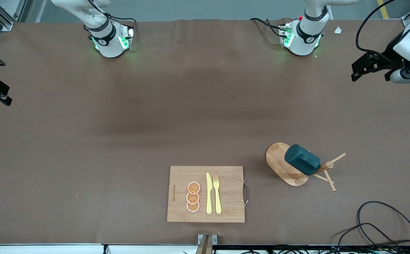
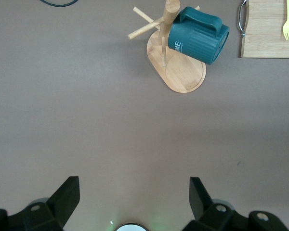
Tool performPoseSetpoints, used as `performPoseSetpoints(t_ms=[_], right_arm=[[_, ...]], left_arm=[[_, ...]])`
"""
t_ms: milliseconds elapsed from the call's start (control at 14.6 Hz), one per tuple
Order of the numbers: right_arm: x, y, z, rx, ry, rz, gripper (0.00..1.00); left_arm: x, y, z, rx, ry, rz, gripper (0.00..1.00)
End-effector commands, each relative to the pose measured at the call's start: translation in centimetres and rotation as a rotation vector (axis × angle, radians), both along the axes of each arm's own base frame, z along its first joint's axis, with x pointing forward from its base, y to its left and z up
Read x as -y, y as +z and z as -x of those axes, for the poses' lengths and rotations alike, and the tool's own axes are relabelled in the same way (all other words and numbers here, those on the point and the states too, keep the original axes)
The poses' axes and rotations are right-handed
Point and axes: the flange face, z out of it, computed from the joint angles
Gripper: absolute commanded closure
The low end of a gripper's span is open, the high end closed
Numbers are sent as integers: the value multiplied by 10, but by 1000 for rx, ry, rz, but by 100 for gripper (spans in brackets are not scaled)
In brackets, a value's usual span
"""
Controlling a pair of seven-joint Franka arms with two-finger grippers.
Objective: Transfer cup from left to right arm and place
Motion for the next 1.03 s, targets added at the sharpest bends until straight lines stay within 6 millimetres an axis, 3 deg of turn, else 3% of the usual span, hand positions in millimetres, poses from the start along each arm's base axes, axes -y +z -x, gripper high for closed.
performPoseSetpoints(t_ms=[0, 206, 274, 480, 617, 960], right_arm=[[-2, 4, 2, 4, -4, -10, 0], [-2, 4, 2, 4, -6, -10, 0], [-1, 4, 2, 4, -4, -9, 0], [2, 4, 2, 4, -4, -8, 0], [3, 4, 2, 4, -6, -8, 0], [0, 4, 2, 6, -4, -8, 0]], left_arm=[[2, 5, -3, 15, 10, -16, 0], [4, 4, -6, 13, 11, -11, 0], [4, 7, -15, 21, 18, -7, 0], [10, -11, -39, 55, 51, 31, 0], [15, -25, -48, 72, 129, 88, 0], [22, -91, -78, 110, 397, 216, 0]])
